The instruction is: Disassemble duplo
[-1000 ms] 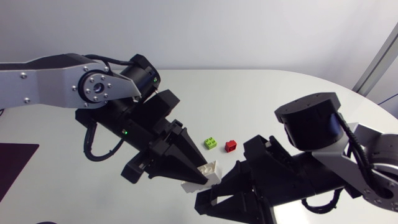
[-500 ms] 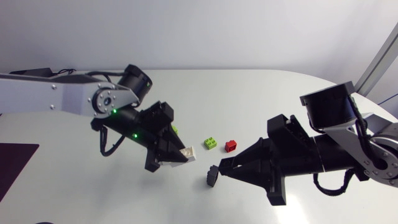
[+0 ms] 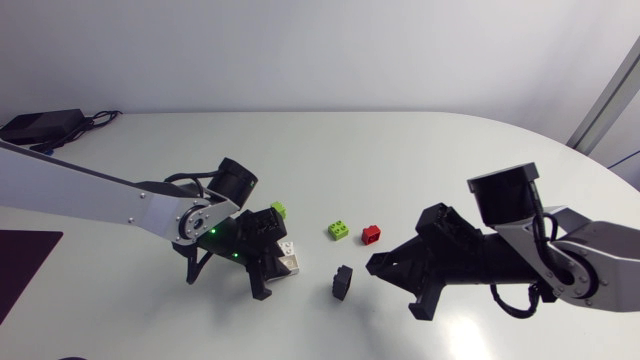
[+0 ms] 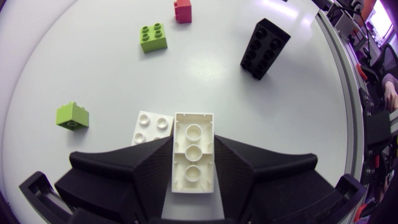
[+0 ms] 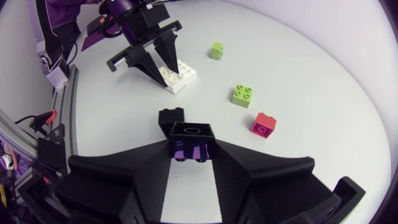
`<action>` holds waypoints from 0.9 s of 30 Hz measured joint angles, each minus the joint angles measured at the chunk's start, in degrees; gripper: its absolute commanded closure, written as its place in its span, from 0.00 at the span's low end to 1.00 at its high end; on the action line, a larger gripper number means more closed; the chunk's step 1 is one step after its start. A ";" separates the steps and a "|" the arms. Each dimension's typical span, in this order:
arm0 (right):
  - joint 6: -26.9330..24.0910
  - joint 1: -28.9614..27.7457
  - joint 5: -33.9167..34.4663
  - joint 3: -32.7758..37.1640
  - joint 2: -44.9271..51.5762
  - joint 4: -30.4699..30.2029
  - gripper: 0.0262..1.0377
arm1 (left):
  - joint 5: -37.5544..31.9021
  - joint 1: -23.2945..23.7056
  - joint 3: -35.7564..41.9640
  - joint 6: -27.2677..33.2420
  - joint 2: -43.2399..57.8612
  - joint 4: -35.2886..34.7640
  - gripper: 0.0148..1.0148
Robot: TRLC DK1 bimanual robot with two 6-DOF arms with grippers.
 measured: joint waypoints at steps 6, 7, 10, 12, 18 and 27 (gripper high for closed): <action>-0.24 0.13 3.80 -0.94 7.45 6.23 0.77 | -2.86 -0.13 -2.67 -1.68 -2.84 0.96 0.12; -0.28 0.37 4.42 -0.94 8.50 6.86 0.77 | -3.15 -0.24 -3.41 -2.05 -4.20 0.94 0.08; -0.39 1.49 6.84 -0.94 10.84 8.50 0.77 | -3.93 -0.28 -4.50 -2.58 -8.44 0.72 0.04; -0.44 2.64 8.68 -0.94 12.13 9.97 0.76 | -4.17 -0.28 -4.79 -3.39 -11.23 0.74 0.04; -0.42 4.31 11.89 -0.92 16.85 13.40 0.51 | -6.03 -0.26 -6.32 -5.31 -20.11 0.50 0.04; -0.35 5.42 14.05 -0.92 18.60 13.55 0.04 | -10.23 1.66 -8.92 -6.67 -28.28 0.09 0.04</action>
